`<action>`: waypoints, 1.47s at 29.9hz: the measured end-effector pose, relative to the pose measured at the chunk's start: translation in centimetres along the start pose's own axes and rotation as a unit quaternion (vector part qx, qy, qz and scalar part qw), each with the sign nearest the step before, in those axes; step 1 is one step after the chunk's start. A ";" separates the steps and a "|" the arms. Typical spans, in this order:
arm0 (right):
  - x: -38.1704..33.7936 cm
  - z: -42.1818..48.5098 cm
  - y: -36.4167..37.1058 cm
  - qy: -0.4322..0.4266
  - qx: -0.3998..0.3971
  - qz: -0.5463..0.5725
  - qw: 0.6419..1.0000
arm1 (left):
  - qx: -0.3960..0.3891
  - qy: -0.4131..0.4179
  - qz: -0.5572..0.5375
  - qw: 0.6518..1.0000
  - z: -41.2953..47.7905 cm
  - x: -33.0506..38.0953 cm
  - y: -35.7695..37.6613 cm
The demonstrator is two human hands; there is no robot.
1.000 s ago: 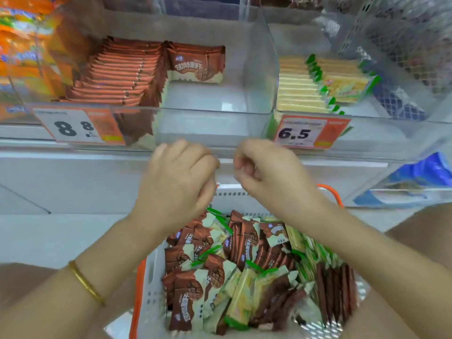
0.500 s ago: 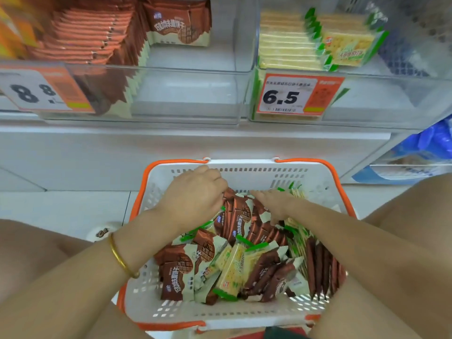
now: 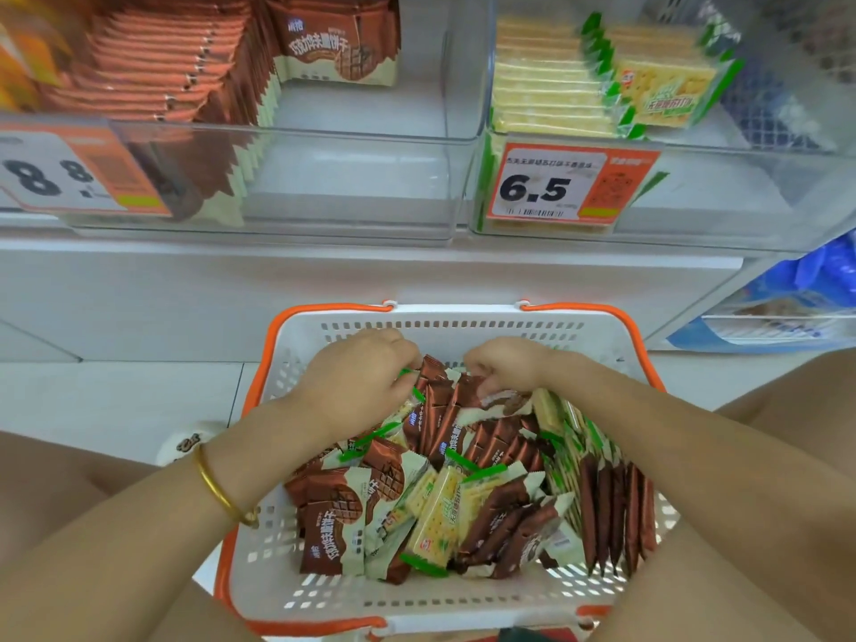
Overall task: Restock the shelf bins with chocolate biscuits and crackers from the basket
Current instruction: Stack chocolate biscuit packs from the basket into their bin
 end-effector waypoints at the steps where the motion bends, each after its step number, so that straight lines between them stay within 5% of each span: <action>1: -1.5 0.1 -1.5 -0.024 0.034 0.024 0.999 | -0.019 -0.019 -0.030 0.999 0.1 -0.4 0.2; 6: -7.5 -1.4 -8.1 -0.097 0.167 0.264 0.945 | -0.044 -0.079 -0.181 0.979 0.4 -1.6 -1.1; 12: -10.3 -3.6 -11.1 -0.082 0.192 0.444 0.871 | 0.014 -0.128 -0.378 0.917 -0.9 -4.3 -7.0; 21: -17.7 -9.1 -21.3 -0.118 0.274 0.415 0.859 | 0.151 -0.092 -0.547 0.818 -4.7 -6.0 -17.7; 24: -19.3 -8.9 -26.4 -0.112 0.324 0.361 0.867 | 0.291 -0.109 -0.477 0.822 -5.0 -8.2 -22.0; 26: -18.9 -7.2 -29.7 -0.075 0.362 0.295 0.881 | 0.420 -0.131 -0.309 0.843 -5.1 -9.7 -24.7; 28: -17.7 -4.4 -32.8 -0.012 0.392 0.189 0.900 | 0.466 -0.145 -0.148 0.860 -4.2 -10.1 -25.6; 35: -13.7 5.3 -35.9 0.107 0.323 -0.070 0.938 | 0.368 -0.149 0.044 0.917 -0.6 -9.8 -22.5; 44: -13.3 9.2 -37.2 0.043 0.360 -0.265 0.894 | 0.339 -0.159 0.038 0.926 -0.1 -10.1 -22.0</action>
Point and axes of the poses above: each hand's wrist, its own z-axis towards the middle knuckle, its own y-axis out of the palm, x = y × z, the point moved 8 cm from there along z, towards the middle knuckle, and after that the axes turned 6 degrees about -y, right-handed, at the moved point
